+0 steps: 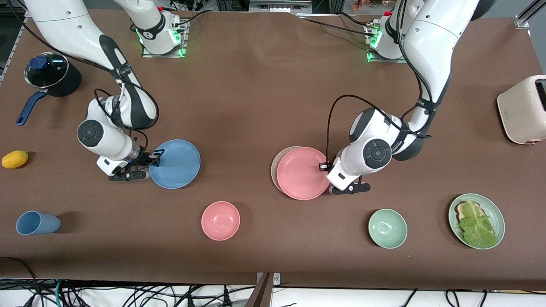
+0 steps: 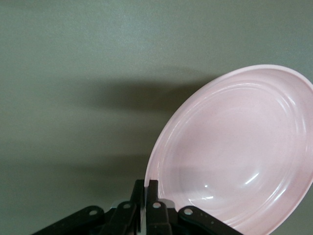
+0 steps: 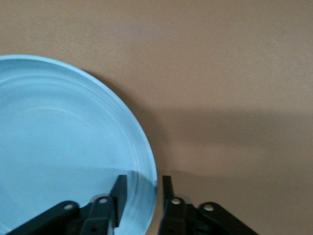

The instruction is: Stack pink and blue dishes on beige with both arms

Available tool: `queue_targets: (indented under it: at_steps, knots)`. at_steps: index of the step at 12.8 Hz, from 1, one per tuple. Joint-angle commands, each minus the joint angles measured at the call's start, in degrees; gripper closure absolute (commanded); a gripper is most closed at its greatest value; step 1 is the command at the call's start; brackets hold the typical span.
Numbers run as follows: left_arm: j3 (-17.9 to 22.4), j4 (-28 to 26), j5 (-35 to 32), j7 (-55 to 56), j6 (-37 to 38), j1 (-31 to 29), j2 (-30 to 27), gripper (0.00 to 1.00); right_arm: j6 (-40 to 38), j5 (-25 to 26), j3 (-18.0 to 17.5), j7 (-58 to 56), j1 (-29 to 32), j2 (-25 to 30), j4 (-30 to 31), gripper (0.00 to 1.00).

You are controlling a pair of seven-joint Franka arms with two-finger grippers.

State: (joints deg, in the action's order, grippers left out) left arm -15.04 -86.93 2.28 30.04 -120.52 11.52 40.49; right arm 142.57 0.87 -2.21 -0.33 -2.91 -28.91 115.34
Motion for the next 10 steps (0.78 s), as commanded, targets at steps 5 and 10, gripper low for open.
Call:
queue_targets:
  at_steps: [5,10]
  knots:
    - [0.3,1.6,-0.7,0.5,1.1,0.0,0.2,0.0,0.5,-0.5,-0.4,-1.6,0.6,0.6,0.1,1.0]
    - [0.2,1.6,-1.3,-0.2,3.6,-4.6,-1.5,0.0,-14.6,-0.4,-0.9,-1.6,0.2,2.0,-11.4,1.0]
